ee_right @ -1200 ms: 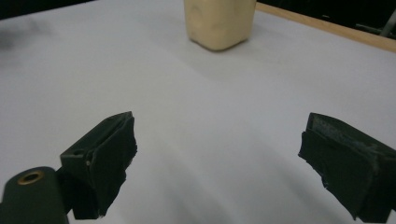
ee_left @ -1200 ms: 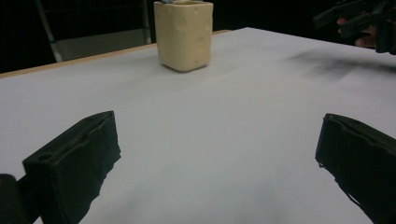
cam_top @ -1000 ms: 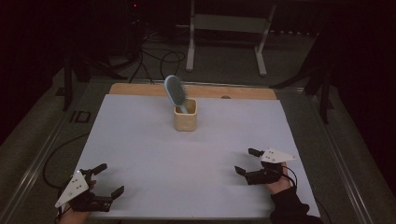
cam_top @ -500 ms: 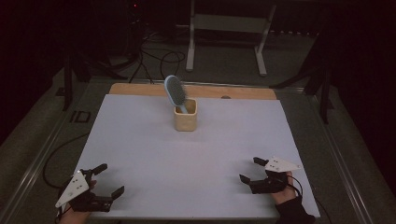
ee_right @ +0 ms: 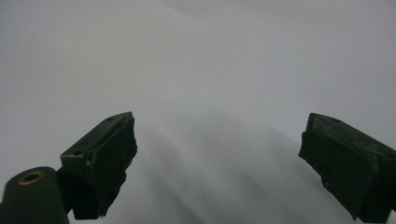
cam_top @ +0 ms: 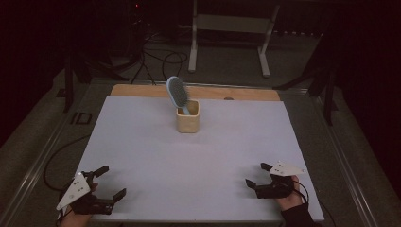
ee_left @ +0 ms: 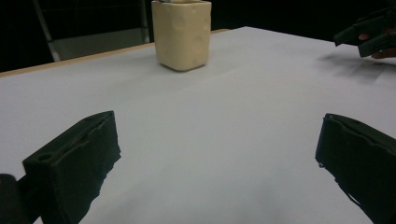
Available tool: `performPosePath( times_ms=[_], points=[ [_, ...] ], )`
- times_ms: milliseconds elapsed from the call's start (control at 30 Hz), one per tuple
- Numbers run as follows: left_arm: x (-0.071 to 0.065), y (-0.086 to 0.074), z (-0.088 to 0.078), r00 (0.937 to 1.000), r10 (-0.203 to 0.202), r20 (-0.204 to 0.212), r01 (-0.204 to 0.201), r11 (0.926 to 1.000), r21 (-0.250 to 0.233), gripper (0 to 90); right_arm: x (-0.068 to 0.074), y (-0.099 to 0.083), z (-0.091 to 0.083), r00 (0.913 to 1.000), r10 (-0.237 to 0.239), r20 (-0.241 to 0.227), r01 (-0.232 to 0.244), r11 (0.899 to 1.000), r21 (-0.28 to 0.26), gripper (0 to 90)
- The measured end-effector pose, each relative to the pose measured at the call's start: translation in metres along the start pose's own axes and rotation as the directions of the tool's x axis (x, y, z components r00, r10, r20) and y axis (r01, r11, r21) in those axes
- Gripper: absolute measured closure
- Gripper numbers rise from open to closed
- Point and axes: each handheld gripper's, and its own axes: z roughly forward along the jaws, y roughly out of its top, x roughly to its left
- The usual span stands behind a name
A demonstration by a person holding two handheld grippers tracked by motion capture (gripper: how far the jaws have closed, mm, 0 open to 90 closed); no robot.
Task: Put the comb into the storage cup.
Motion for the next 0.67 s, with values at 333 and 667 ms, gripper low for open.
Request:
performPosePath(
  times_ms=[333, 667],
  points=[
    [0.0002, -0.0001, 0.0008, 1.0000, -0.002, 0.000, 0.002, 1.0000, 0.001, 0.0, -0.0012, 0.0021, 0.0045, 1.0000, -0.007, -0.001, 0.007, 1.000, -0.002, 9.9],
    [0.0000, 0.0000, 0.0007, 1.0000, 0.000, 0.001, 0.000, 1.0000, 0.001, 0.0, 0.0002, 0.0041, 0.0072, 0.9997, -0.024, -0.008, 0.024, 1.000, 0.004, 9.9]
  ],
)
